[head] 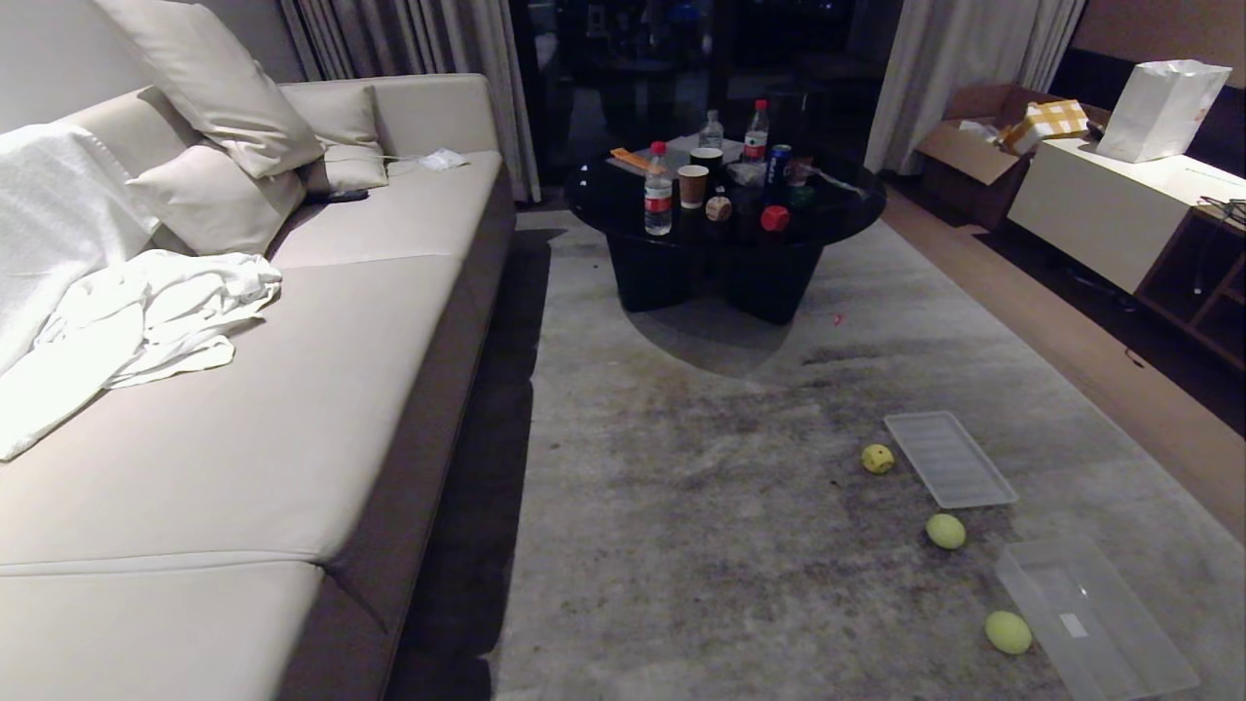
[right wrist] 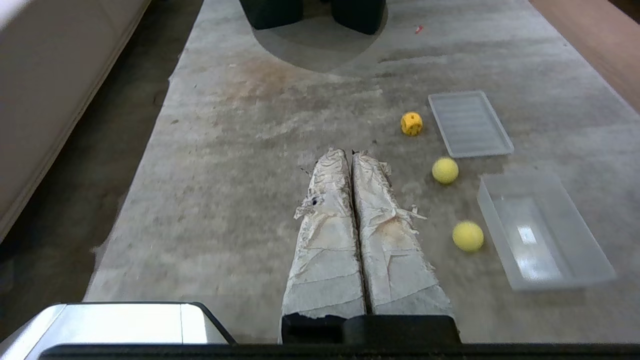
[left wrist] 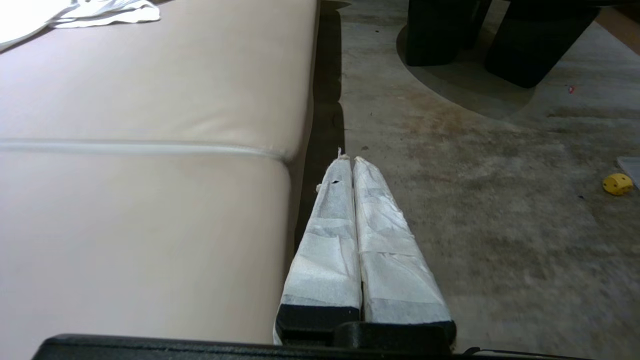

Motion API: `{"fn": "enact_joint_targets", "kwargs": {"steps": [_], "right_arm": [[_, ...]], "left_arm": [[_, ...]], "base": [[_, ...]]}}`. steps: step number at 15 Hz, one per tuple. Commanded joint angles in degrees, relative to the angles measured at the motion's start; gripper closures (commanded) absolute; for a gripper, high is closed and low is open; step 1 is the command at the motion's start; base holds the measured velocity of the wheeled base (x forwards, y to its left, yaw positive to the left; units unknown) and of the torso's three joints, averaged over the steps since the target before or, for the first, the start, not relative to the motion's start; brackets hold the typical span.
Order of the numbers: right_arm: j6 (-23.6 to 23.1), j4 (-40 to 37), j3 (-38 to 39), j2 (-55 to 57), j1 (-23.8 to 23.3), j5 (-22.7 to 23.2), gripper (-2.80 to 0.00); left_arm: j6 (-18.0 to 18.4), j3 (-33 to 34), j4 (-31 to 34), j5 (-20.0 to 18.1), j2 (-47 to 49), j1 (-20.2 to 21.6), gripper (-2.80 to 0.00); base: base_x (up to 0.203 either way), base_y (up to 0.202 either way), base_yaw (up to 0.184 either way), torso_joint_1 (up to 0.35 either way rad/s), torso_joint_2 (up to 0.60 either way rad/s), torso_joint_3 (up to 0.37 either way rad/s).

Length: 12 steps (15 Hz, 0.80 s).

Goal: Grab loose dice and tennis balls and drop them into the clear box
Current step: Find toys out of the box

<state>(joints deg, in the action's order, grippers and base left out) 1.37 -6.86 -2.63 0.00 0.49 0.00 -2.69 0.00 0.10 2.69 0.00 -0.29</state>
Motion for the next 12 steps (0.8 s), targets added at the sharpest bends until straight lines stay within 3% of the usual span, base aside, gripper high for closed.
{"fn": "enact_joint_targets", "kwargs": {"steps": [1,12], "right_arm": [[0.04,0.01,0.00,0.09,0.04,0.00,0.00],[0.22,-0.08,0.00,0.09,0.04,0.00,0.00]], "left_arm": [[0.06,0.09,-0.01,0.04,0.09,-0.06,0.00],[0.06,0.09,-0.01,0.04,0.09,0.01,0.00]], "base": [[0.182,0.000,0.001,0.007,0.00,0.002],[0.185,0.000,0.001,0.002,0.00,0.002]]}}
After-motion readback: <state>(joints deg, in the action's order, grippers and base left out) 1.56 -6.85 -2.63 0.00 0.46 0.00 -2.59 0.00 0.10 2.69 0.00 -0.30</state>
